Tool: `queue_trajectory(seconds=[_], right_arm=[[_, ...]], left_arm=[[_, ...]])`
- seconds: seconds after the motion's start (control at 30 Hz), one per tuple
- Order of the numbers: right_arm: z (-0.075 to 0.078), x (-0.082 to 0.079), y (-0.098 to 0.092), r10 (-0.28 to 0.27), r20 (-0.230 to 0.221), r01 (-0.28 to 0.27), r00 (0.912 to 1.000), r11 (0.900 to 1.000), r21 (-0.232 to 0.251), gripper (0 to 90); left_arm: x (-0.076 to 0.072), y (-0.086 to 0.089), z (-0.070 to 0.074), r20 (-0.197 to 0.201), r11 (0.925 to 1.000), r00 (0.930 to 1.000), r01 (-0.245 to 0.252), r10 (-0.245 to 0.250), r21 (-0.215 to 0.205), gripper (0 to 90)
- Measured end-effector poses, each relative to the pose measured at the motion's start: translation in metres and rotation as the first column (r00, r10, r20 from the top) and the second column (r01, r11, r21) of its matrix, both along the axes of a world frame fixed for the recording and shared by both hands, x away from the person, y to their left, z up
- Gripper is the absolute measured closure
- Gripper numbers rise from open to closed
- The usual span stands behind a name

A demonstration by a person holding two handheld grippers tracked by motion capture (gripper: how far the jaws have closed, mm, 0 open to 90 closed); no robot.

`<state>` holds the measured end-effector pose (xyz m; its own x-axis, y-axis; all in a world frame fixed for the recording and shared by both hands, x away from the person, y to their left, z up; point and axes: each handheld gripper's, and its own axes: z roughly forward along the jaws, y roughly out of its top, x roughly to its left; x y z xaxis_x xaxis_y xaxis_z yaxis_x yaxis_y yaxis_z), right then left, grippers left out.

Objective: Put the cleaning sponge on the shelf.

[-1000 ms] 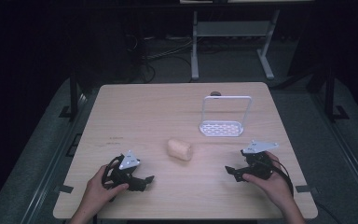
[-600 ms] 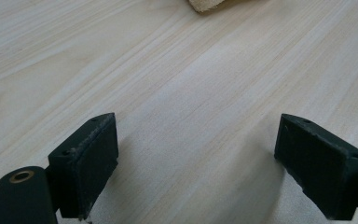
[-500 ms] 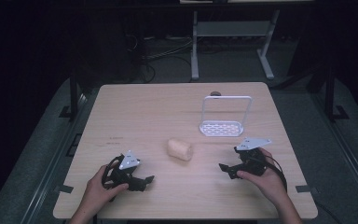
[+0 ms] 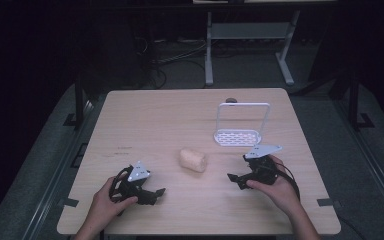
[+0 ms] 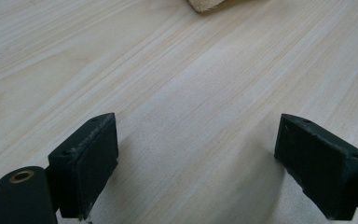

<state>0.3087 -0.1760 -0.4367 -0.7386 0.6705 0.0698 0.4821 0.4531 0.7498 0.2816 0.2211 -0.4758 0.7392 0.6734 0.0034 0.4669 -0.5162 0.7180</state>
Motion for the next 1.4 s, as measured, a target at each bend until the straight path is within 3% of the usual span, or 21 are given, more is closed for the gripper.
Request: queue_trajectory(seconds=[1.4], right_arm=[[0.009,0.025,0.042,0.109,-0.010,-0.109,0.9940,0.994,0.033,9.6]], left_arm=[[0.000,0.000,0.000,0.002,1.0000,1.0000,0.001,-0.001,0.002,12.8]])
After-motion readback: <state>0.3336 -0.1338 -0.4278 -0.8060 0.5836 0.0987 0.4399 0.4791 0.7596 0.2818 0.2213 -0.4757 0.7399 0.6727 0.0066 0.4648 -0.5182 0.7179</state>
